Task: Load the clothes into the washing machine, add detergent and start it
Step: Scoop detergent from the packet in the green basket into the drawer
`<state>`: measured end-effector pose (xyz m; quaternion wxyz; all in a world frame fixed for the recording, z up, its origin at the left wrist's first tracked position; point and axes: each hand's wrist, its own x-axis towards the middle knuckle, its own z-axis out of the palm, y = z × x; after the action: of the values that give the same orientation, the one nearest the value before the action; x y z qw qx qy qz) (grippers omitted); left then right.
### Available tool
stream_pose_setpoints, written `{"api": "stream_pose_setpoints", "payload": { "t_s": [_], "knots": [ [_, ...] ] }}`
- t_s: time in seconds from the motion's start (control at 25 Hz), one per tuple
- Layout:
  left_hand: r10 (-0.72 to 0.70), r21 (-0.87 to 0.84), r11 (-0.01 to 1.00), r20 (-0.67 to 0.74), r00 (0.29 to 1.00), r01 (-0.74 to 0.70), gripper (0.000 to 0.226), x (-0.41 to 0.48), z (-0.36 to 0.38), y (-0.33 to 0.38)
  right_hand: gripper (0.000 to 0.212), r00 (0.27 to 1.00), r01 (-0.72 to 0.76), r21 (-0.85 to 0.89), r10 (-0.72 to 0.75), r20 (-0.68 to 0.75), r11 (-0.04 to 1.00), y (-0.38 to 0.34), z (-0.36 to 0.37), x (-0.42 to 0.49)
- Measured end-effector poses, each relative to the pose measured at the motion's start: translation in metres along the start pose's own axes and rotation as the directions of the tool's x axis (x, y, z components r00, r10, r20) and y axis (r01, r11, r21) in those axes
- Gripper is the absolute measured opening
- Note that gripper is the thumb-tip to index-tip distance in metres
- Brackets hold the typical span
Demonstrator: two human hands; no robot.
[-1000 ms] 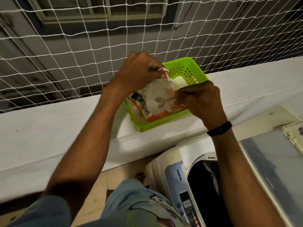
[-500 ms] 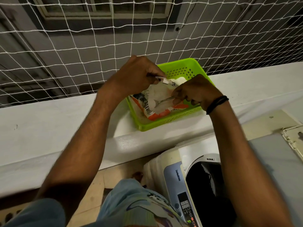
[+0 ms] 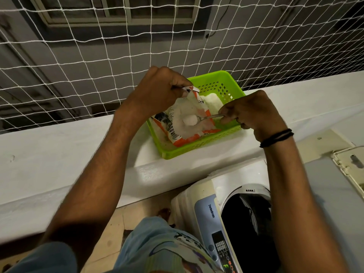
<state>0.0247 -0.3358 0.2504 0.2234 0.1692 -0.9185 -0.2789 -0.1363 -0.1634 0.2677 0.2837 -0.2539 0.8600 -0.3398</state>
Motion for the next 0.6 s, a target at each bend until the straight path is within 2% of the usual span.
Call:
{"api": "stream_pose_setpoints", "payload": {
  "t_s": [0.16,0.32,0.4,0.6],
  "knots": [
    [0.006,0.024,1.0,-0.006,1.0,-0.006,0.023,-0.0005,0.0003,0.0031,0.013,0.995,0.016,-0.032,-0.019,-0.1,0.999,0.0018,0.0032,-0.0022],
    [0.014,0.021,1.0,-0.015,1.0,-0.014,0.023,-0.0019,0.002,0.004,0.017,0.987,0.038,-0.066,-0.048,-0.155,0.997,0.0015,0.0046,-0.0063],
    [0.021,0.026,0.999,-0.012,1.0,-0.021,0.023,-0.0021,0.0022,0.0028,0.012,0.987,0.047,-0.063,-0.057,-0.151,0.997,0.0015,0.0042,-0.0072],
    [0.016,0.031,0.999,-0.008,1.0,-0.016,0.023,-0.0021,0.0019,0.0033,0.012,0.999,0.007,0.146,-0.001,-0.04,0.989,0.0069,0.0009,-0.008]
  ]
}}
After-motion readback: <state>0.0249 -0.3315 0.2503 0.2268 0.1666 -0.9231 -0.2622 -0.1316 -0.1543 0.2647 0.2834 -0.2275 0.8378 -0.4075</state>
